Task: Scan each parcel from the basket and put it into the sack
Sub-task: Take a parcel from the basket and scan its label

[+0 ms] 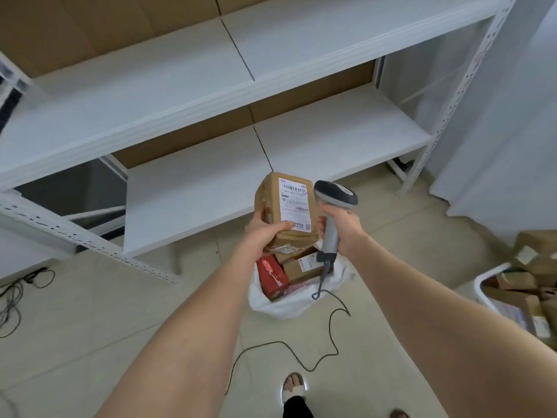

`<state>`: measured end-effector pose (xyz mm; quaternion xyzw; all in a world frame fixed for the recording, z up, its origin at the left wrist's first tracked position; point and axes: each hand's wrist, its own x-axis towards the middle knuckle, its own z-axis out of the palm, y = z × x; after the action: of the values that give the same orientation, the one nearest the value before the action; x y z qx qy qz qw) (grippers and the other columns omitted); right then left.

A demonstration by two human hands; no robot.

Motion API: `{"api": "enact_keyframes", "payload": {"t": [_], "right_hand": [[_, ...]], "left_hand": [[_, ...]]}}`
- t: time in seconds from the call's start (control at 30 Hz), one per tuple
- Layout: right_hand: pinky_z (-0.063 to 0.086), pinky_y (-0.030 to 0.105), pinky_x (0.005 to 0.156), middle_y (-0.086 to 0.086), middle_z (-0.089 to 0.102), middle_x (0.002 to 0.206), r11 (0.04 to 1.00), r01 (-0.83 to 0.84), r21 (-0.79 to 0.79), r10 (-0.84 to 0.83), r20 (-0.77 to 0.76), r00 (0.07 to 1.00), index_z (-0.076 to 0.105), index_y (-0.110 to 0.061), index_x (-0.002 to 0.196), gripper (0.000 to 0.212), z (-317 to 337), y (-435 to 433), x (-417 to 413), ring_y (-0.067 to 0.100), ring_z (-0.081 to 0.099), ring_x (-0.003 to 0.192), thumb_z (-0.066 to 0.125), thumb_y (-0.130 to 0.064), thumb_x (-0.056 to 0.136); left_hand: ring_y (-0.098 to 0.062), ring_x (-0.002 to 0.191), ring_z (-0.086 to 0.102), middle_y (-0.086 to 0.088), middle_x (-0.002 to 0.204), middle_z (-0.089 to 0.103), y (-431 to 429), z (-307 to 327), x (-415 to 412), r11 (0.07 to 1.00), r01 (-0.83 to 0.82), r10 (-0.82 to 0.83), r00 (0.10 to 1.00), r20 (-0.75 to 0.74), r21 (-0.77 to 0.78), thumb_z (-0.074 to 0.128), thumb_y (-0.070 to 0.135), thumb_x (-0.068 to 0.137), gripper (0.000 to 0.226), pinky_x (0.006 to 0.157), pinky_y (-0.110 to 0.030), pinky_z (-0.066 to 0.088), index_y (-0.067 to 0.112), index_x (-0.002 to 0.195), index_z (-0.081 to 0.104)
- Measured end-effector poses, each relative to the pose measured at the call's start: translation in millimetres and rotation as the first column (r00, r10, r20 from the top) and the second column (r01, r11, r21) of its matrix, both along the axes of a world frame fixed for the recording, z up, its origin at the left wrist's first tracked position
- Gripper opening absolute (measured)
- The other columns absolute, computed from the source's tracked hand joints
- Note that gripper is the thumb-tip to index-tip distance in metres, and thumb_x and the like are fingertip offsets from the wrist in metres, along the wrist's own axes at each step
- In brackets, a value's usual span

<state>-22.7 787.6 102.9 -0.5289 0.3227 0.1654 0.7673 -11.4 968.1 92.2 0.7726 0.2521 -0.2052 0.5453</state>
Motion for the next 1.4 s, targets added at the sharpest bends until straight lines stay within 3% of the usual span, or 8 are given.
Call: {"api": "enact_keyframes", "payload": {"t": [0.2, 0.3, 0.5, 0.77, 0.97, 1.17, 1.3, 1.4], "right_hand": [[0.050, 0.028, 0.055, 0.006, 0.068, 0.069, 1.000, 0.016, 0.018, -0.015, -0.078, 0.997, 0.064, -0.001, 0.100, 0.023, -70.7, 74.7, 23.6, 0.015, 0.062, 0.054, 0.072, -0.017, 0.085], [0.051, 0.026, 0.054, 0.005, 0.067, 0.075, 0.998, 0.046, 0.048, -0.041, -0.097, 0.994, 0.064, 0.000, 0.111, 0.031, -119.6, 92.3, 37.1, 0.015, 0.064, 0.058, 0.072, -0.017, 0.086], [0.052, 0.047, 0.095, 0.015, 0.069, 0.105, 0.995, 0.096, 0.001, -0.094, -0.183, 0.979, 0.059, -0.004, 0.116, 0.040, -234.0, 113.2, 68.8, 0.032, 0.066, 0.098, 0.074, -0.021, 0.084], [0.052, 0.050, 0.094, 0.013, 0.064, 0.116, 0.996, 0.085, -0.011, -0.085, -0.267, 0.960, 0.049, -0.009, 0.130, 0.072, -418.9, 118.7, 100.6, 0.032, 0.064, 0.103, 0.083, -0.035, 0.072], [0.045, 0.049, 0.103, 0.012, 0.060, 0.120, 0.999, 0.040, 0.001, -0.038, -0.275, 0.961, 0.045, -0.015, 0.133, 0.063, -509.8, 124.0, 120.6, 0.030, 0.058, 0.109, 0.075, -0.038, 0.082], [0.048, 0.050, 0.101, 0.013, 0.061, 0.129, 1.000, -0.013, -0.008, 0.012, -0.163, 0.987, 0.053, -0.011, 0.132, 0.075, -572.2, 134.2, 132.9, 0.024, 0.061, 0.109, 0.076, -0.049, 0.073], [0.037, 0.046, 0.112, 0.008, 0.054, 0.137, 0.997, 0.066, 0.046, -0.059, -0.151, 0.987, 0.044, -0.016, 0.140, 0.064, -579.9, 136.0, 134.3, 0.025, 0.050, 0.129, 0.070, -0.042, 0.087], [0.039, 0.049, 0.110, 0.011, 0.054, 0.137, 0.996, 0.078, 0.045, -0.069, -0.169, 0.983, 0.045, -0.014, 0.140, 0.071, -569.9, 132.1, 129.6, 0.027, 0.053, 0.126, 0.075, -0.042, 0.082]], "left_hand": [[-0.013, 0.079, 0.060, 0.002, 0.115, 0.062, 71.7, -68.8, 24.0, 1.000, -0.029, 0.028, 0.992, -0.126, -0.007, 0.081, 0.023, 0.074, 0.071, 0.056, -0.027, 0.047, 0.028, 0.135, 0.044], [-0.016, 0.082, 0.063, 0.001, 0.114, 0.064, 89.0, -117.7, 32.6, 0.999, -0.028, 0.032, 0.979, -0.203, 0.024, 0.082, 0.031, 0.071, 0.072, 0.061, -0.029, 0.051, 0.029, 0.133, 0.045], [-0.026, 0.098, 0.060, -0.004, 0.122, 0.053, 102.2, -246.8, 59.5, 0.995, -0.033, 0.057, 0.963, -0.263, 0.097, 0.081, 0.045, 0.055, 0.088, 0.078, -0.043, 0.056, 0.040, 0.134, 0.042], [-0.030, 0.103, 0.056, -0.007, 0.122, 0.038, 95.6, -421.2, 95.8, 0.979, 0.008, 0.043, 0.968, -0.248, 0.202, 0.071, 0.045, 0.070, 0.082, 0.093, -0.045, 0.052, 0.041, 0.142, 0.033], [-0.032, 0.115, 0.050, -0.011, 0.133, 0.037, 91.4, -518.4, 121.1, 0.961, 0.077, -0.023, 0.980, -0.200, 0.265, 0.073, 0.046, 0.069, 0.082, 0.104, -0.044, 0.043, 0.044, 0.142, 0.034], [-0.039, 0.132, 0.033, -0.015, 0.146, 0.019, 93.3, -560.5, 152.8, 0.914, -0.028, 0.087, 0.988, -0.129, 0.404, 0.071, 0.046, 0.076, 0.088, 0.109, -0.047, 0.035, 0.040, 0.149, 0.022], [-0.041, 0.137, 0.025, -0.018, 0.154, 0.005, 84.3, -559.5, 164.3, 0.888, 0.210, -0.081, 0.947, -0.312, 0.409, 0.067, 0.058, 0.078, 0.109, 0.111, -0.048, 0.029, 0.037, 0.151, -0.010], [-0.038, 0.139, 0.023, -0.018, 0.154, 0.009, 89.2, -549.9, 165.0, 0.868, 0.342, -0.194, 0.901, -0.389, 0.360, 0.066, 0.063, 0.076, 0.109, 0.114, -0.049, 0.028, 0.033, 0.153, -0.005]]}}
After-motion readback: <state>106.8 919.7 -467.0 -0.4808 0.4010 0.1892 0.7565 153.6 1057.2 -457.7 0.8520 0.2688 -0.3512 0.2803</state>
